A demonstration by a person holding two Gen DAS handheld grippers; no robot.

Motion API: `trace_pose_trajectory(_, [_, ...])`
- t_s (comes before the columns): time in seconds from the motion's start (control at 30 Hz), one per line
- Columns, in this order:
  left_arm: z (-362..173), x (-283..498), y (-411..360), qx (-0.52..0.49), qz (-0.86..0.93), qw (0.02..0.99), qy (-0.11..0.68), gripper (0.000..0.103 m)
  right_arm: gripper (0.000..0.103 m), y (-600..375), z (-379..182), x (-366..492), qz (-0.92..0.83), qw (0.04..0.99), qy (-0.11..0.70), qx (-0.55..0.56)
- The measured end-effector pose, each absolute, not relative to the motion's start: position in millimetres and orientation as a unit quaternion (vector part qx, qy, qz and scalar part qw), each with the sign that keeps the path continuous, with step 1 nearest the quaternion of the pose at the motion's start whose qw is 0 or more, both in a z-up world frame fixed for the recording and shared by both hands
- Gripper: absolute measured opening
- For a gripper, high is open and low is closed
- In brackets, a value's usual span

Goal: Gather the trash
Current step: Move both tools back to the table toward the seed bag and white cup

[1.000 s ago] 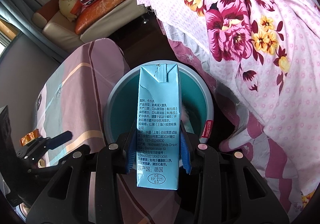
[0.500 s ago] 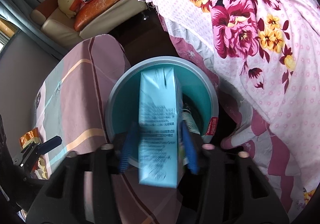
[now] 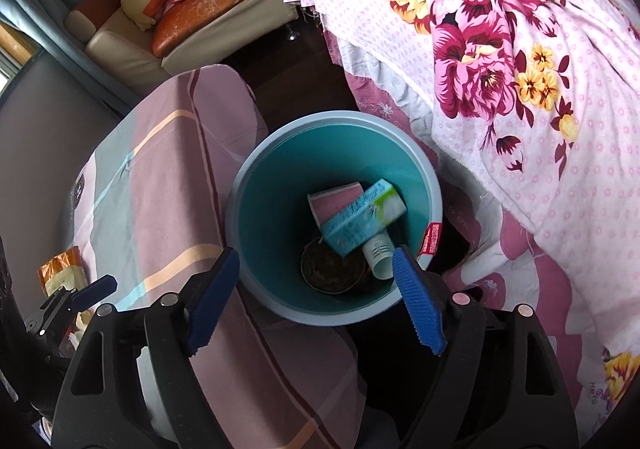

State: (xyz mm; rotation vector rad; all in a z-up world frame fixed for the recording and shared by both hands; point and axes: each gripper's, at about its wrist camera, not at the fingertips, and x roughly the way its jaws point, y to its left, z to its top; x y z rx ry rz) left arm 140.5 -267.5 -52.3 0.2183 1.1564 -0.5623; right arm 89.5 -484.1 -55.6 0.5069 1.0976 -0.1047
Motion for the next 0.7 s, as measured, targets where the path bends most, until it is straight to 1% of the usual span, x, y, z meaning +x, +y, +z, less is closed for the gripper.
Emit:
trace_pose_trajectory(0.23, [-42,124,-230,0.095,-0.252,0.803,0.531,0.09,0.077,-459,-43,81,-0.035,0.818,0.524,0.235])
trace_pose_trajectory(0.43, [-32,103,-190,0.088,-0.251,0.808,0.526,0.091,0.077,-427,-25,68,-0.014,0.824,0.528,0.208])
trace_pose_trajectory(0.7, [-27,54,-122,0.126,-0.249,0.807,0.52,0.091,0.078,-369,-10,51,0.039,0.823,0.544,0.158])
